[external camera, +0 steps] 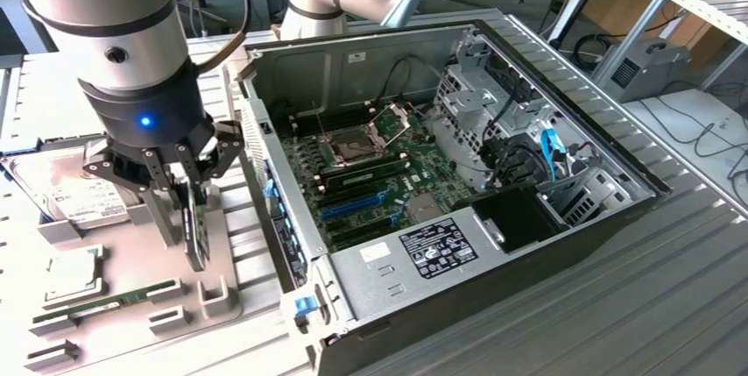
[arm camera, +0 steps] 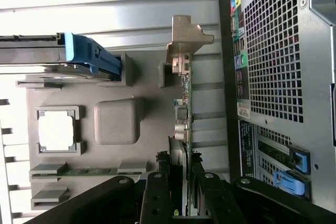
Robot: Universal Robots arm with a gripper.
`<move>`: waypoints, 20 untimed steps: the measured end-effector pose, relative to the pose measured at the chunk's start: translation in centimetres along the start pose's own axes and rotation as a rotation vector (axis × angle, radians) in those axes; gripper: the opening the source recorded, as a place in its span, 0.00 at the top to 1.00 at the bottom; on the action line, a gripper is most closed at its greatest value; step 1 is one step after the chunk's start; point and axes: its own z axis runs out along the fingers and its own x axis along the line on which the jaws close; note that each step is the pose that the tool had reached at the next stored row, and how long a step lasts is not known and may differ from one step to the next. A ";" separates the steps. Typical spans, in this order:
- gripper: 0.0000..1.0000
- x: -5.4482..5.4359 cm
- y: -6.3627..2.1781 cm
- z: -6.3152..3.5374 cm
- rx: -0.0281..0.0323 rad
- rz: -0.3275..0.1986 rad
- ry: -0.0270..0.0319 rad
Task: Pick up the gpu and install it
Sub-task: 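Pick up the gpu and move the gpu toward the slot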
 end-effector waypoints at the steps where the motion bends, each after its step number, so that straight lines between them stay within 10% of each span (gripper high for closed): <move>1: 0.74 0.0 0.00 -0.03 0.0000 0.000 0.0000; 20: 0.74 0.0 0.01 -0.63 0.0000 0.000 0.0000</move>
